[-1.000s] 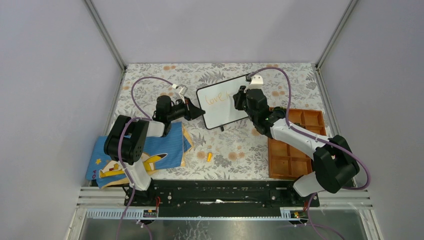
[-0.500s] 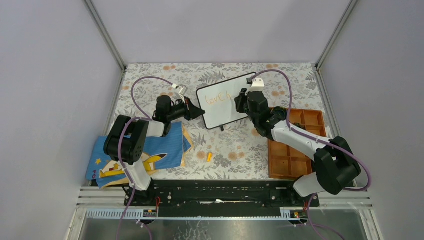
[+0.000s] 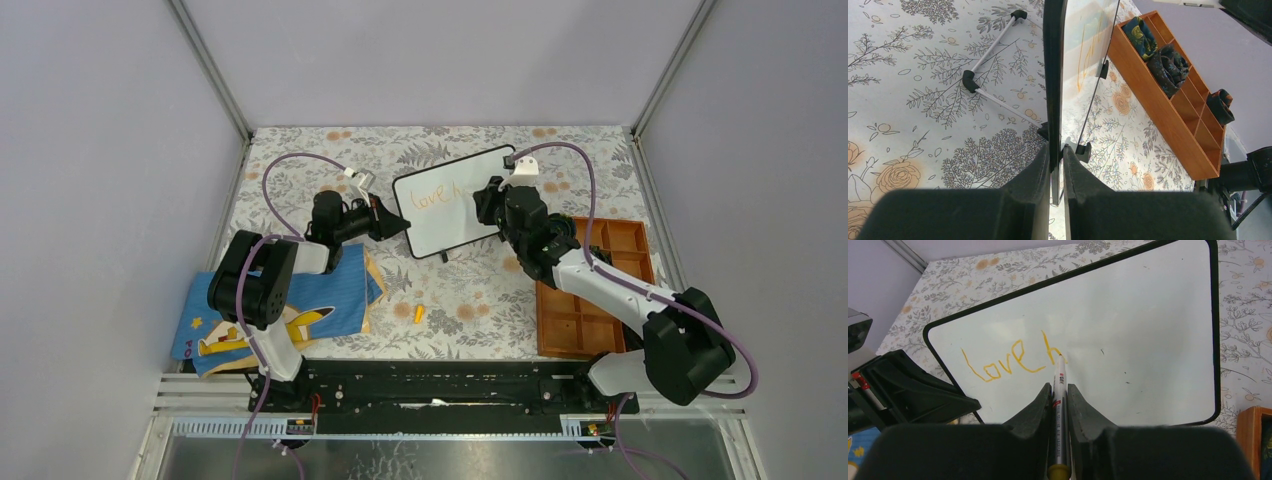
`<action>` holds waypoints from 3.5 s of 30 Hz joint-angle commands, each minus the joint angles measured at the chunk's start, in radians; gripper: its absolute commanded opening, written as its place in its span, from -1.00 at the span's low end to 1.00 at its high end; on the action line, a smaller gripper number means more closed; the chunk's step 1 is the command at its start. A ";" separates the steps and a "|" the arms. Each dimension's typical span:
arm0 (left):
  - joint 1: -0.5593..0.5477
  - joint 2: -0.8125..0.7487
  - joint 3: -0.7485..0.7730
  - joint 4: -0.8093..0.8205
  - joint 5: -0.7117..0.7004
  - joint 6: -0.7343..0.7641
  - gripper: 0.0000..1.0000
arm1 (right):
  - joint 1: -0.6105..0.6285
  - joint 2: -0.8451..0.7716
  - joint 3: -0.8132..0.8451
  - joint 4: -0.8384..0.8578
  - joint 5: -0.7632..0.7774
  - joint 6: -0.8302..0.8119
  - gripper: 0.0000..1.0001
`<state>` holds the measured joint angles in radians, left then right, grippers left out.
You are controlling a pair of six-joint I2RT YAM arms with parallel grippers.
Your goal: Write a sentence on the whiteboard
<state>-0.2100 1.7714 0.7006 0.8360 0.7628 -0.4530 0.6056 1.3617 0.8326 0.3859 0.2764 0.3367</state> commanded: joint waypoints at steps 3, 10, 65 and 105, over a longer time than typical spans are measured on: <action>-0.012 -0.003 -0.003 -0.076 -0.036 0.057 -1.00 | -0.009 -0.003 0.024 0.065 -0.014 0.000 -1.00; -0.014 -0.006 -0.004 -0.080 -0.039 0.060 -1.00 | -0.010 0.027 0.044 0.055 -0.005 -0.004 -1.00; -0.020 -0.010 -0.004 -0.094 -0.045 0.074 -1.00 | -0.050 0.088 0.086 0.048 -0.029 0.016 -1.00; -0.026 -0.019 -0.006 -0.107 -0.059 0.086 -1.00 | -0.050 0.064 0.035 -0.036 0.056 0.037 -1.00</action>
<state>-0.2256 1.7550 0.7010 0.8062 0.7353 -0.4290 0.5621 1.4387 0.8455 0.3756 0.2543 0.3714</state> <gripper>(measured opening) 0.163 0.187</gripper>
